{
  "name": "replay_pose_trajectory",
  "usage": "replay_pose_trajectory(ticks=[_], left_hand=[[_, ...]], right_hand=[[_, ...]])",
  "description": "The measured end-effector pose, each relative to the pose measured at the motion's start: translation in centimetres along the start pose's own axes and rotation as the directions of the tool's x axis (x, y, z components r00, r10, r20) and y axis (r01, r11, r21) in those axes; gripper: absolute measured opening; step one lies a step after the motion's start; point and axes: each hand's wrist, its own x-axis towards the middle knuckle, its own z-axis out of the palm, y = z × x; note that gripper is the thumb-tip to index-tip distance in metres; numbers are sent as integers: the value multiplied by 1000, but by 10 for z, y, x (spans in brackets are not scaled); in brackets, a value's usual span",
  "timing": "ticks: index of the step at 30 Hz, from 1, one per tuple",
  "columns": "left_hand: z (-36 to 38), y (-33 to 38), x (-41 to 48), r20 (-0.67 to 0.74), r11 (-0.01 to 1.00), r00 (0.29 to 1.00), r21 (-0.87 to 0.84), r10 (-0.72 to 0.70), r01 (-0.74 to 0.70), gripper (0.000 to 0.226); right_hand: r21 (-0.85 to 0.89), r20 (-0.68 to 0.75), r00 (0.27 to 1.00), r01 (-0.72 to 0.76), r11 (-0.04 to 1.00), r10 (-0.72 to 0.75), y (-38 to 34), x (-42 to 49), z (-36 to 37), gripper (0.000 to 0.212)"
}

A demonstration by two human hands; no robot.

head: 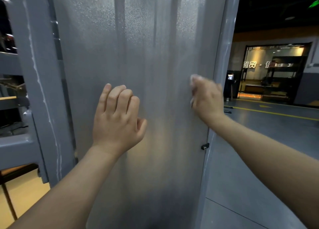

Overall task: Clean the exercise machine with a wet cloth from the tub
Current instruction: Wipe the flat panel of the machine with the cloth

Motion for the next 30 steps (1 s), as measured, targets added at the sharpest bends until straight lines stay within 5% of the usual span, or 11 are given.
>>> replay_pose_trajectory(ticks=[6,8,10,12,14,17,20,23,25,27,30], left_hand=[[1,1,0,1,1000,1000,-5,-4,4,34],[2,0,0,-3,1000,1000,-9,-8,8,36],[2,0,0,-5,1000,1000,-13,-5,5,37],[3,0,0,0,1000,1000,-16,-3,3,37],[3,-1,0,3,1000,1000,-11,-6,6,37],[3,0,0,7,1000,1000,-12,-10,10,36],[3,-1,0,-5,1000,1000,-13,-6,6,36],[3,-1,-1,-10,1000,1000,-16,2,-3,37],[4,-1,0,-7,1000,1000,-17,-2,2,38],[4,-1,0,-10,1000,1000,-19,-10,10,37],[4,-1,-1,-18,1000,1000,-20,-10,10,34]], right_hand=[[119,-158,934,-304,945,320,-17,97,-16,34],[119,-158,987,13,993,6,-36,64,-7,45],[-29,-104,886,451,892,-451,-38,29,-1,47],[-131,-44,834,542,830,-551,-20,38,-8,40],[-51,-73,970,230,972,-233,-8,73,-17,46],[48,-127,968,-211,976,215,-20,102,-18,37],[48,-126,964,241,969,-234,-48,62,-4,52],[-129,44,652,755,643,-757,-30,29,-9,46],[-168,16,762,641,749,-648,-15,55,-16,47],[-64,-103,969,218,974,-224,-15,89,-20,45],[124,-158,986,71,990,-51,-50,81,-13,48]])
